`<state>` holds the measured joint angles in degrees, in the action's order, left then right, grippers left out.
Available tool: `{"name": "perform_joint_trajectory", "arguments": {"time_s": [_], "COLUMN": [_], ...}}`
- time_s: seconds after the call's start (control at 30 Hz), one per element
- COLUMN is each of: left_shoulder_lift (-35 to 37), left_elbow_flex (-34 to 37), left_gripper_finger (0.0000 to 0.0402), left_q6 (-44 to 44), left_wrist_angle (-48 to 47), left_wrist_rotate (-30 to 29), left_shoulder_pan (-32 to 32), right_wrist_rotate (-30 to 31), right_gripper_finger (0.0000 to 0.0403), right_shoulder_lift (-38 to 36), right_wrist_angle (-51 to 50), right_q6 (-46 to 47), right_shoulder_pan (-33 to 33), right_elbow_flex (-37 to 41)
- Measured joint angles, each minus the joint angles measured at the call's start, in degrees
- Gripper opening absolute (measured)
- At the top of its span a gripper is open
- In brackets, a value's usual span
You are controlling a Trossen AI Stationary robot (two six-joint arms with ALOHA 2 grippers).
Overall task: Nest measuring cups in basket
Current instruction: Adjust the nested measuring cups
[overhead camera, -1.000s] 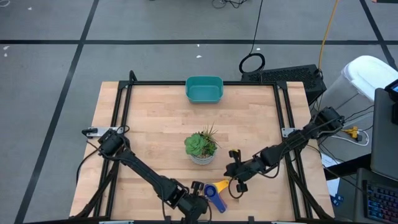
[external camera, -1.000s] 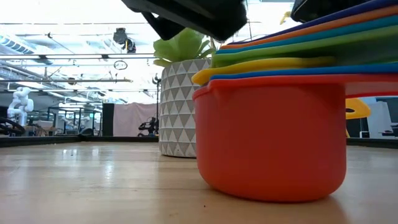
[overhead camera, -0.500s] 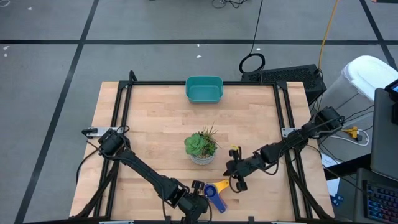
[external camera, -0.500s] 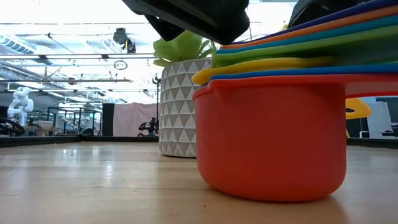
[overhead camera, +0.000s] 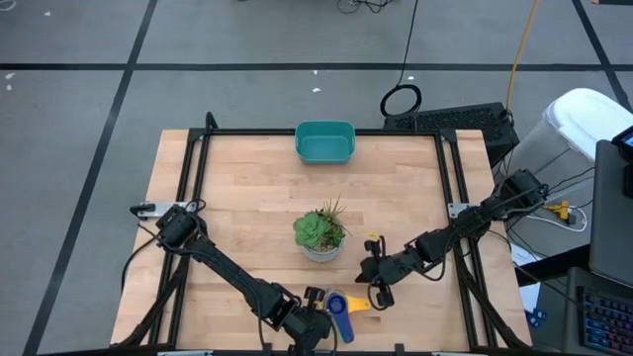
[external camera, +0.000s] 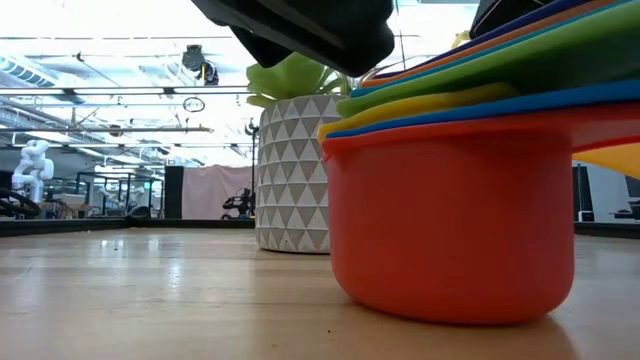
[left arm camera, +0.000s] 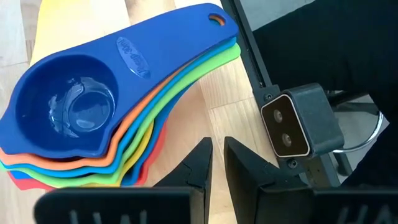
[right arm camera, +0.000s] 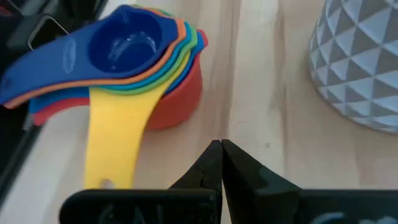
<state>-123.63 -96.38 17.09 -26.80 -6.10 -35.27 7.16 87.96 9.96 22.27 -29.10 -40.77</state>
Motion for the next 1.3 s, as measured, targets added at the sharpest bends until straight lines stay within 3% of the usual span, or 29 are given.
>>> {"name": "perform_joint_trajectory", "arguments": {"time_s": [0.2,0.47,0.73,0.97,1.3], "left_shoulder_lift": [0.0,0.0,0.0,0.0,0.0], "left_elbow_flex": [0.0,0.0,0.0,0.0,-2.2], "left_gripper_finger": [0.0044,0.0044,0.0044,0.0044,0.0044], "left_q6": [4.0,6.8,5.5,4.6,-3.1], "left_wrist_angle": [-1.0,-6.6,-4.8,-3.4,-7.3], "left_wrist_rotate": [1.5,4.8,8.9,10.6,-3.5], "left_shoulder_pan": [0.0,0.6,4.0,2.9,-0.9], "right_wrist_rotate": [-7.2,-2.5,-2.6,-2.7,-2.7], "right_gripper_finger": [0.0000,0.0000,0.0000,0.0000,0.0000], "right_shoulder_lift": [0.0,0.0,0.0,0.0,0.0], "right_wrist_angle": [-0.1,-1.8,-2.1,-2.1,-2.1], "right_q6": [6.8,7.3,7.0,6.9,7.1], "right_shoulder_pan": [-1.3,-4.5,-3.1,-3.1,-3.1], "right_elbow_flex": [0.0,0.0,0.0,0.0,0.0]}}
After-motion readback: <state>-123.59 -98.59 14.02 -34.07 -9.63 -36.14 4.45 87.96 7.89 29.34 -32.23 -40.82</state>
